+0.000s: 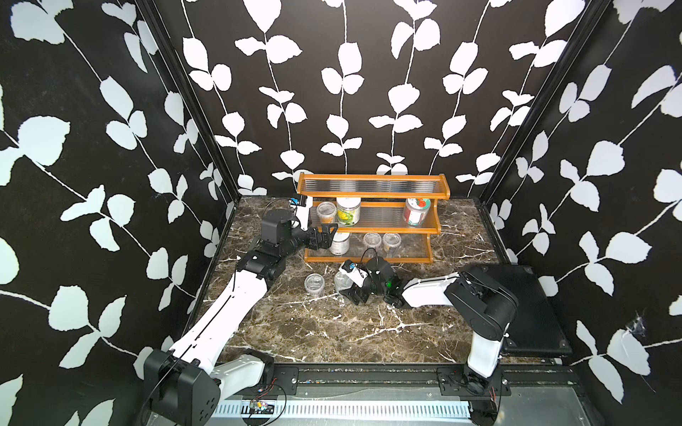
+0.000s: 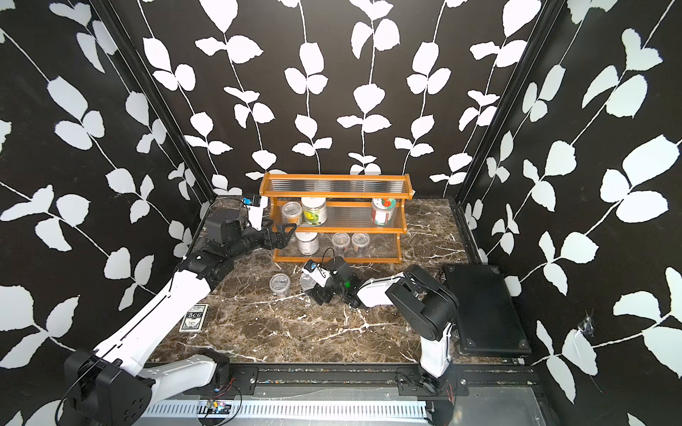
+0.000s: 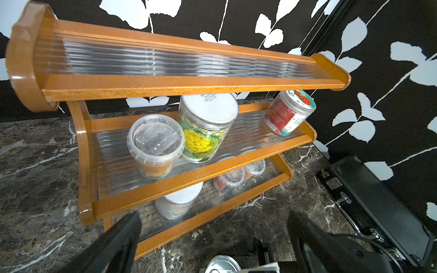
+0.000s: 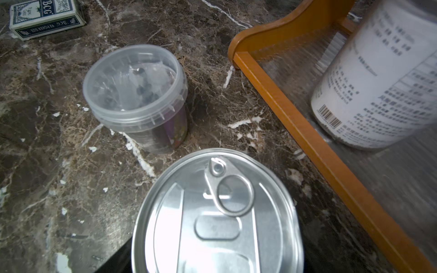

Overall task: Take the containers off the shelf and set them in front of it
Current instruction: 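Place the container at the center of the board, then pick up a container from the shelf.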

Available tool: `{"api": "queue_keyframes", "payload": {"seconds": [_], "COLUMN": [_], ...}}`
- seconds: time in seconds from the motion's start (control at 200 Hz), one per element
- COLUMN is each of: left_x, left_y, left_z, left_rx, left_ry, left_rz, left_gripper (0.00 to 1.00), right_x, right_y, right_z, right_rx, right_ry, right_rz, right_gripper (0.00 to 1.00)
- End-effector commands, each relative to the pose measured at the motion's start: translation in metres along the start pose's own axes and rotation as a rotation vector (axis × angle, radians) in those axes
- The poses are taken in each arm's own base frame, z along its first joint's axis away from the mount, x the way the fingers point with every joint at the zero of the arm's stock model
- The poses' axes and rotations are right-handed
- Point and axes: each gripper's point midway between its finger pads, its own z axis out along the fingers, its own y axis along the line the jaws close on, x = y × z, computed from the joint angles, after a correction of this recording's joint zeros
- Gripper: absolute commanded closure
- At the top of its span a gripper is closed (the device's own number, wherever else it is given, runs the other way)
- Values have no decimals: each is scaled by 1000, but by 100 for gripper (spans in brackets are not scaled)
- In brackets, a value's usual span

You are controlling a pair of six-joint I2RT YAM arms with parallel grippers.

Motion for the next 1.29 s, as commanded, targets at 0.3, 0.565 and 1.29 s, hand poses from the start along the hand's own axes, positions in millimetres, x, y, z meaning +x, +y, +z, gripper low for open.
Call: {"api": "queue_keyframes", "payload": {"seconds": [0.3,0.565,1.29], "left_x": [2,10,1], "left_y": [1,8,55], "left_z": [-3,-8,64], "left_rx": [-1,-44,-301], "left_ry": [8,67,13], "left_rz": [25,82,164], "left_gripper": [1,1,1], "right_x": [-7,-12,-65], "right_y": [8,9,-98], "right_z": [-21,-48,-240], "right_rx": [-6,29,528], "right_ry": [-18,-28,-210], "right_rz": [-21,-7,144], "right_gripper": [18,11,0]}}
